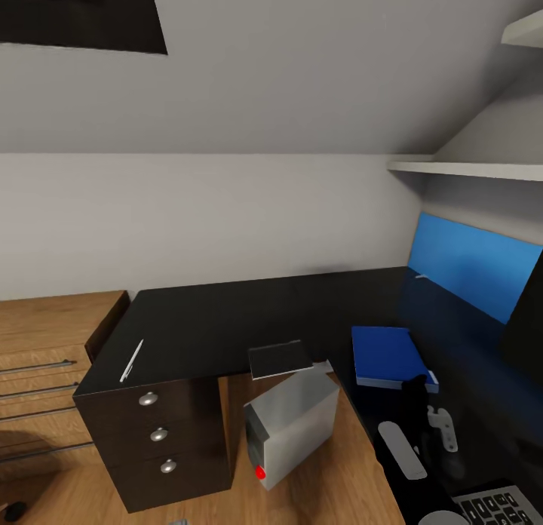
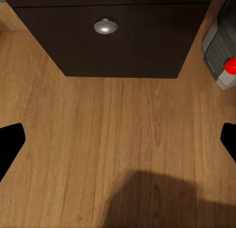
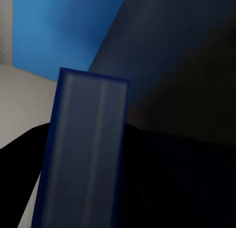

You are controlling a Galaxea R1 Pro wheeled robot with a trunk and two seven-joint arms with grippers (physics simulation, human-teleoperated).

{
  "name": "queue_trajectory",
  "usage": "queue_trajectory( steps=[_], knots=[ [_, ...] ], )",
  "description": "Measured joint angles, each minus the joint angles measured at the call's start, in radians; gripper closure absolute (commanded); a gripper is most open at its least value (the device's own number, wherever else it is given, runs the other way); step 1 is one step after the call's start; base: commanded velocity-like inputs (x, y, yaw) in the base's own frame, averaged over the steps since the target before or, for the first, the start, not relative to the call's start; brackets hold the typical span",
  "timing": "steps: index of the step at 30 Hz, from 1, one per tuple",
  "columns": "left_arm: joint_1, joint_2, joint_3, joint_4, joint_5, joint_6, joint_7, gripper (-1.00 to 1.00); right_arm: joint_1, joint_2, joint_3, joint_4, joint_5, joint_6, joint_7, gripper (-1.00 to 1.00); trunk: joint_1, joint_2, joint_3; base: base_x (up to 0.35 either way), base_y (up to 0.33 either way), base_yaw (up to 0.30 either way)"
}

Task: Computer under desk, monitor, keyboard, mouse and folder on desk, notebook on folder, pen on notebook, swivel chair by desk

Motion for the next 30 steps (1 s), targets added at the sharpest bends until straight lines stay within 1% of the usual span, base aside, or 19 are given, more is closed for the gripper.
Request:
queue_trajectory(
  steps=[20, 21, 22, 25, 30],
  knots=[
    [0.0, 0.0, 0.001, 0.001, 0.003, 0.006, 0.0, -1.0, 0.0, 0.0, 0.0, 0.0, 0.0, 0.0, 0.0, 1.0, 0.0, 0.0, 0.0, 0.0, 0.0, 0.0],
    [0.0, 0.0, 0.001, 0.001, 0.003, 0.006, 0.0, -1.0, 0.0, 0.0, 0.0, 0.0, 0.0, 0.0, 0.0, -1.0, 0.0, 0.0, 0.0, 0.0, 0.0, 0.0],
    [0.0, 0.0, 0.001, 0.001, 0.003, 0.006, 0.0, -1.0, 0.0, 0.0, 0.0, 0.014, -0.039, -0.003, -0.004, -1.0, 0.0, 0.0, 0.0, 0.0, 0.0, 0.0],
    [0.0, 0.0, 0.001, 0.002, 0.003, 0.006, 0.0, -1.0, 0.0, -0.001, 0.001, 0.011, -0.026, -0.002, -0.028, -1.0, 0.0, 0.0, 0.0, 0.0, 0.0, 0.0],
    [0.0, 0.0, 0.001, 0.003, 0.002, 0.006, 0.0, -1.0, 0.0, -0.001, 0.001, 0.01, -0.026, -0.003, -0.034, -1.0, 0.0, 0.0, 0.0, 0.0, 0.0, 0.0]
  ],
)
